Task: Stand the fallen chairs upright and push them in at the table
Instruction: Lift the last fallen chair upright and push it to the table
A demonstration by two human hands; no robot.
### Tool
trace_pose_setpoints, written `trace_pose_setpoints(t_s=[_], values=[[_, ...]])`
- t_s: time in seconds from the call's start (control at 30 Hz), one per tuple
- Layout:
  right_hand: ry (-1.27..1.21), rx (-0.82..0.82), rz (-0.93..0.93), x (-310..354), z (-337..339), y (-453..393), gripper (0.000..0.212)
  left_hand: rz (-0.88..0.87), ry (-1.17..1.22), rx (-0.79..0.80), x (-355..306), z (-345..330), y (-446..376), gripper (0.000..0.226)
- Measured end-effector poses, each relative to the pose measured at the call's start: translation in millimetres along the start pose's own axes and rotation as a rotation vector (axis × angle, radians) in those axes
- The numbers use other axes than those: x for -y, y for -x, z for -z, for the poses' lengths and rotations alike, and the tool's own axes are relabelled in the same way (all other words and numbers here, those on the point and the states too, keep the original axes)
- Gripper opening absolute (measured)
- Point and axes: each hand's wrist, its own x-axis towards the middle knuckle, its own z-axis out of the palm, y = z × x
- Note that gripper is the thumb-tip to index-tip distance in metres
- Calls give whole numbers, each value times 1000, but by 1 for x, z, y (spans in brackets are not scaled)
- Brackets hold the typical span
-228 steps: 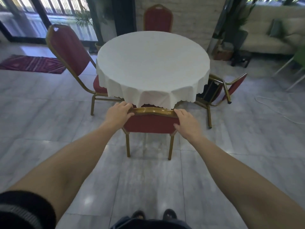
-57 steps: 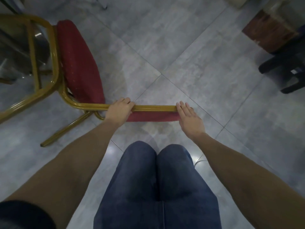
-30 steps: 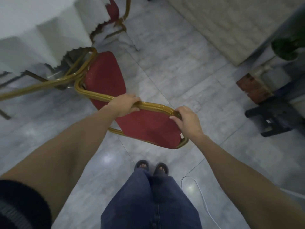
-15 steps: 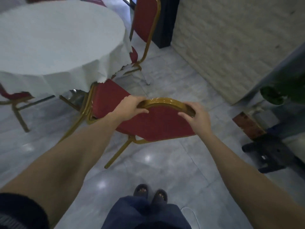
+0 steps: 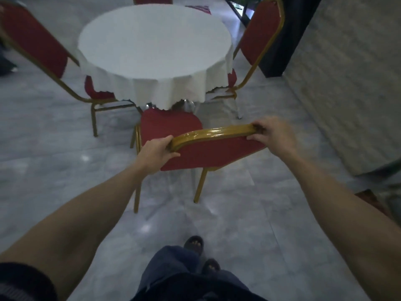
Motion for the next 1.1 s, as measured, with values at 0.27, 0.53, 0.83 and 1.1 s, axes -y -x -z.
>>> trace_pose_setpoints(t_s=[0.27,0.53,0.83,1.1], values=[[-5,8,246,62,-34,8,37,325,-47,-11,18,-33,88,33],[-31,23,330,99,-62,28,33,489,-33,-53,29,-47,136,27],[-177,22,170,62,-80,41,46,56,-113,-174,-35,-27,128,57],[-148,-13,151,56,-78,56,31,25,-109,-352,-47,-61,134,57]])
